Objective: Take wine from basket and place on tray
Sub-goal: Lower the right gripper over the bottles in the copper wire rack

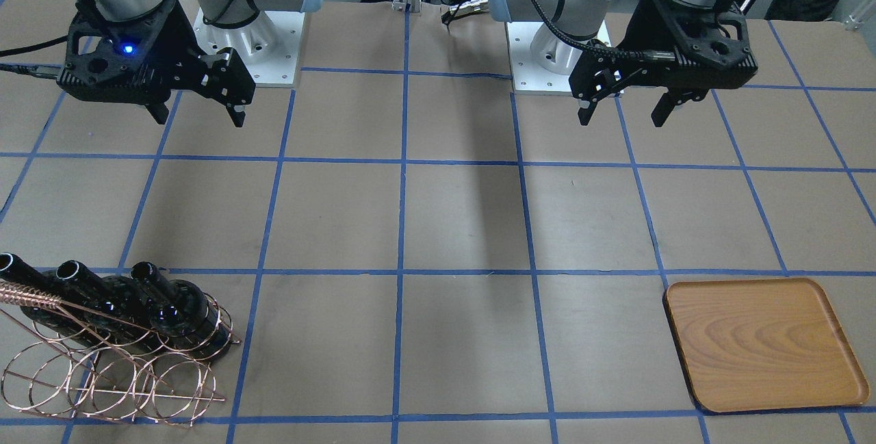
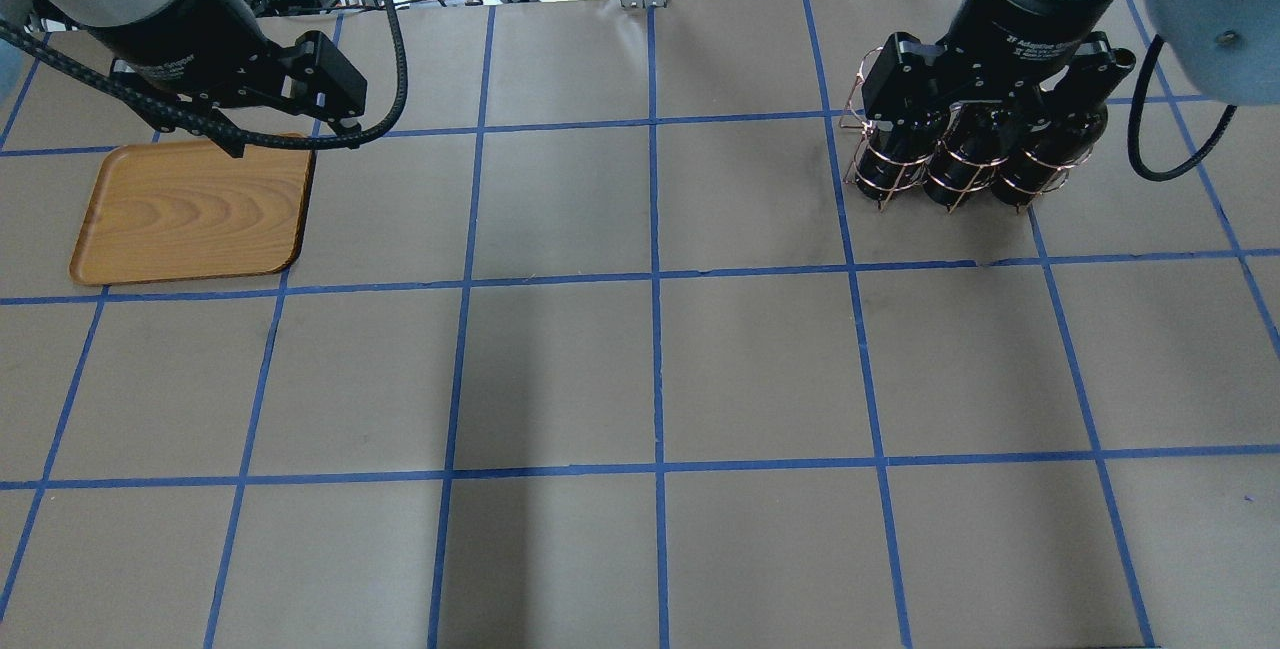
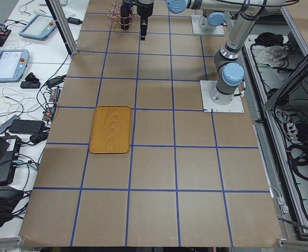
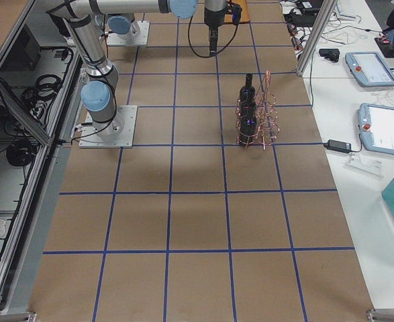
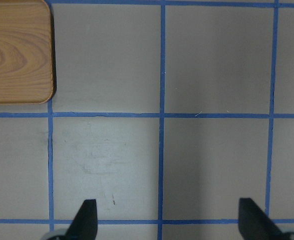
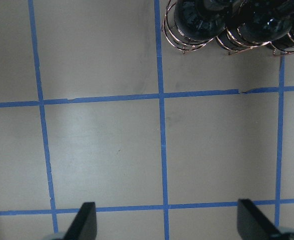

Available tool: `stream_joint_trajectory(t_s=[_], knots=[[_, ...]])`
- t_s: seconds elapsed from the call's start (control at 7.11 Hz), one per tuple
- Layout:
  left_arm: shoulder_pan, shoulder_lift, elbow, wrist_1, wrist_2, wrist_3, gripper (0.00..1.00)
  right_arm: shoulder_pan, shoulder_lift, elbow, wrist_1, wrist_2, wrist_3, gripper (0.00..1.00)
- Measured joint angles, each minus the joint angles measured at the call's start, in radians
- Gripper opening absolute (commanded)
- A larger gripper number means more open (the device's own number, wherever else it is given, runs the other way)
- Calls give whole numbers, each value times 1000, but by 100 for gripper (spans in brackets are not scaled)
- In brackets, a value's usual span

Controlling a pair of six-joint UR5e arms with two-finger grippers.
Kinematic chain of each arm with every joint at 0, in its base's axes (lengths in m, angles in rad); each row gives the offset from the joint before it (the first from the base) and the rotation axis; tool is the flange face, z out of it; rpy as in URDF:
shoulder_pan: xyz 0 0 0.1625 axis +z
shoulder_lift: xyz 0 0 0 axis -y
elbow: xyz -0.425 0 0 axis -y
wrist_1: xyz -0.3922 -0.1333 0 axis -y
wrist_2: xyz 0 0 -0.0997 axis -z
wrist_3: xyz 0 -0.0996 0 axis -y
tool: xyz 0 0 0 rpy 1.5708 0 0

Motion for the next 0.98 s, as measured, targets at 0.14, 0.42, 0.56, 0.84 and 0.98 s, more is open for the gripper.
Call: stream_joint_trajectory(t_s=[0.14,0.42,0.56,0.84,0.98], knots=[[0,0,0,0,0,0,100,0,1,0,0,-1,-1,100],[0,1,0,-1,0,0,100,-1,4,0,-7,-9,-7,100],[0,1,0,-1,0,0,100,-2,4,0,-10,-12,-5,100],[0,0,0,-1,0,0,100,-6,1,-2,-20,-15,2,100],[0,1,0,-1,0,1,100,-7,0,-3,-35,-16,0,100]])
